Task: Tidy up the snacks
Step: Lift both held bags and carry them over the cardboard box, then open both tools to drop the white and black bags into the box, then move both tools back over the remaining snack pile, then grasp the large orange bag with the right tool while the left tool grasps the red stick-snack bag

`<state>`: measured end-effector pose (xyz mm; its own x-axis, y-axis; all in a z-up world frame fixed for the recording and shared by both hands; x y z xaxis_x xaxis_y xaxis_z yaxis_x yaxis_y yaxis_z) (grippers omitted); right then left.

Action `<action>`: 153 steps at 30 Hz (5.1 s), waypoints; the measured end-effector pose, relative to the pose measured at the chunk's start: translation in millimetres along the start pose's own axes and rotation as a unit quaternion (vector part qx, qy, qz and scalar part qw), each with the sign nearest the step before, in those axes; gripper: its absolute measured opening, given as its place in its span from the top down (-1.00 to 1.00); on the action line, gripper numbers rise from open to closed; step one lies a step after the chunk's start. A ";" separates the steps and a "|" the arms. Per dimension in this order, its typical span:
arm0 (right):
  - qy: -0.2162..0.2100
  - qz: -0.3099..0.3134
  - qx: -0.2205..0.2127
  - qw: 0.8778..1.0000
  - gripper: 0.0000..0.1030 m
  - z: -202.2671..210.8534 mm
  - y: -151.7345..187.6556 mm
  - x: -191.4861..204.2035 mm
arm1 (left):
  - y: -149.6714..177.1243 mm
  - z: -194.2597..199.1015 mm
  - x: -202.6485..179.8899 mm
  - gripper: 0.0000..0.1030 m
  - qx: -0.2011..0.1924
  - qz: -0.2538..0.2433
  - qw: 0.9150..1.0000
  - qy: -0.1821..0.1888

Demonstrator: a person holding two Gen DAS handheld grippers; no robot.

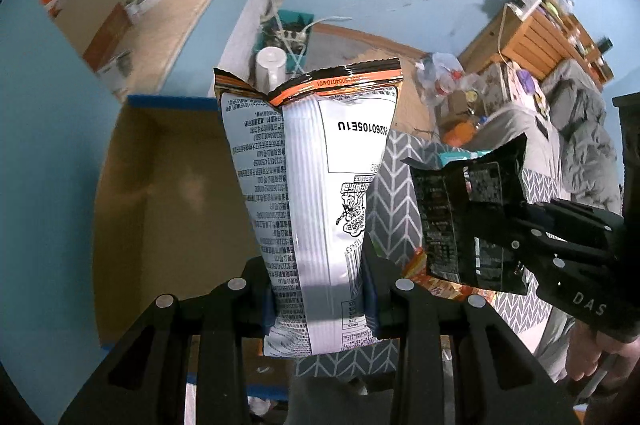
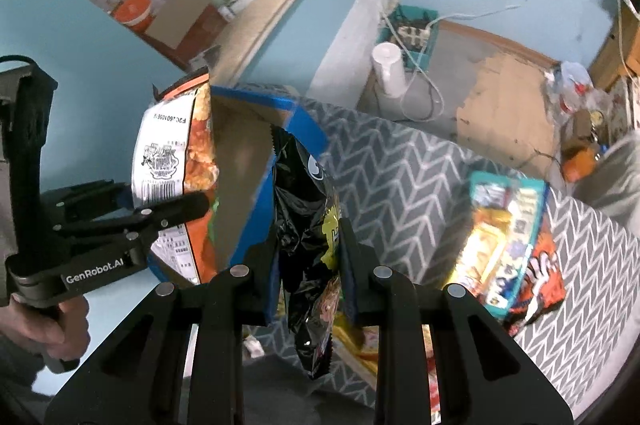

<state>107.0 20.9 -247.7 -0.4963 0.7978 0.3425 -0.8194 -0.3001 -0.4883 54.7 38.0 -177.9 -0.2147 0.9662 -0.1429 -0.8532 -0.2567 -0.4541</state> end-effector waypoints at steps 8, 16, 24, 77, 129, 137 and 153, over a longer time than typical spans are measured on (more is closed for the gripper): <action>-0.030 0.030 0.015 0.999 0.53 -27.5 -9.5 47.0 | 7.4 11.7 50.5 0.34 -0.006 0.035 0.999 -0.031; -0.052 0.059 0.044 0.996 0.53 -67.2 -5.2 87.1 | 23.2 7.8 105.9 0.34 0.002 0.078 0.995 -0.064; -0.064 0.063 0.077 0.993 0.53 -110.0 1.2 116.6 | 45.0 -7.9 143.5 0.34 0.022 0.107 0.991 -0.082; 0.087 -0.071 0.052 0.992 -0.25 -3.0 48.6 -48.4 | 41.6 -12.9 14.1 -0.53 0.049 -0.024 0.998 -0.013; 0.220 -0.267 0.103 0.933 -0.35 -38.0 210.0 -198.9 | 142.2 -137.1 -124.8 -0.68 0.245 0.046 0.968 0.009; 0.190 -0.248 0.094 0.945 -0.01 -51.4 203.6 -193.9 | 150.7 -155.2 -143.2 -0.72 0.270 0.064 0.961 0.003; 0.184 -0.243 0.073 0.950 0.23 -14.8 197.2 -222.9 | 161.0 -182.3 -180.7 -0.78 0.284 0.071 0.956 -0.005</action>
<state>60.3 -208.4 -432.2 0.0622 0.9813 0.1822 -0.9706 0.1021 -0.2182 42.8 -182.3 -385.6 -0.3494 0.9235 -0.1585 -0.9351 -0.3332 0.1206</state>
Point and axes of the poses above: each gripper's, at about its wrist camera, not at the fingertips, and z roughly against the way its jaws point, x to its left, y to its underside, the point moved 10 cm from there along -z, roughly the way its jaws point, and after that the axes turned 12 degrees about -x, right-handed, at the moved point
